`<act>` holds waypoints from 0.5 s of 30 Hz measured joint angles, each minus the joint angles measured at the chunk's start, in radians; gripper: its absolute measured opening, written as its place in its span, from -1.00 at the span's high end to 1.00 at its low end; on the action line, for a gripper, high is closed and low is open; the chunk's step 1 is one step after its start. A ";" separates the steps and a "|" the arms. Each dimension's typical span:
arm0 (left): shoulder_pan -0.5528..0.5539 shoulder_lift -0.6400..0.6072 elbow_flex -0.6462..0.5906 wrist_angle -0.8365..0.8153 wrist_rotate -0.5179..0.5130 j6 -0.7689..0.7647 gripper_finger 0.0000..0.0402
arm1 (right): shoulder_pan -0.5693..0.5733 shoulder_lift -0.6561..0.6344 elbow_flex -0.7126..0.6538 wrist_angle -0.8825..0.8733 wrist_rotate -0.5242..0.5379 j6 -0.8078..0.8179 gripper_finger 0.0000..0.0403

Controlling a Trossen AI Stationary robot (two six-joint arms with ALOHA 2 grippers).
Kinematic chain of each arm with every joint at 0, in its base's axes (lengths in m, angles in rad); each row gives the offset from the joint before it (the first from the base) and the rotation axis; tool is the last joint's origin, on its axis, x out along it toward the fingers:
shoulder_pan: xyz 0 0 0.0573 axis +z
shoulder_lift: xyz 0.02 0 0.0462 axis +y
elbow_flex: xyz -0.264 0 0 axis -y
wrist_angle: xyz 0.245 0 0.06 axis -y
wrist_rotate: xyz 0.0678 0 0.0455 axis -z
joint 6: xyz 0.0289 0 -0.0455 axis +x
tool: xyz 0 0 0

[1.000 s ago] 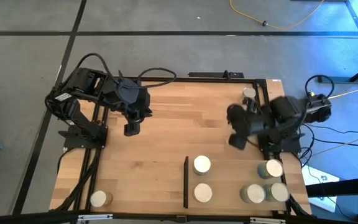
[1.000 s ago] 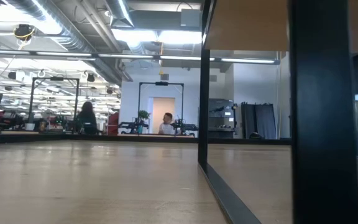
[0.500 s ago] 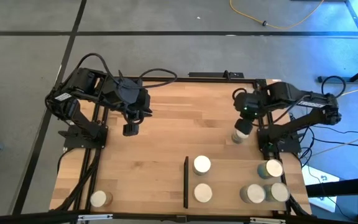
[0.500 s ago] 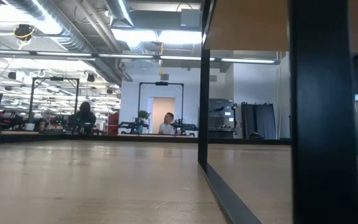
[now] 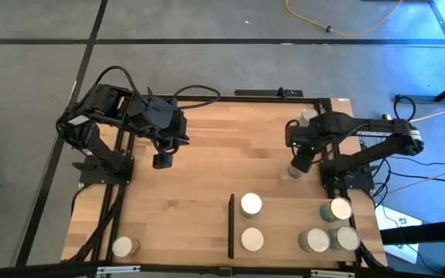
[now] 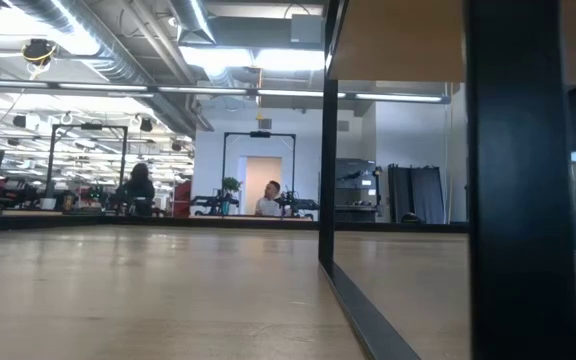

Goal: Pick and place cans onto a shelf
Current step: Put the canned peas on the shelf aligned with the other canned peas

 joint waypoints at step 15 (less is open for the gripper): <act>0.000 0.000 0.000 -0.001 0.000 0.006 0.78 | -0.176 0.000 -0.224 0.178 -0.164 -0.080 0.42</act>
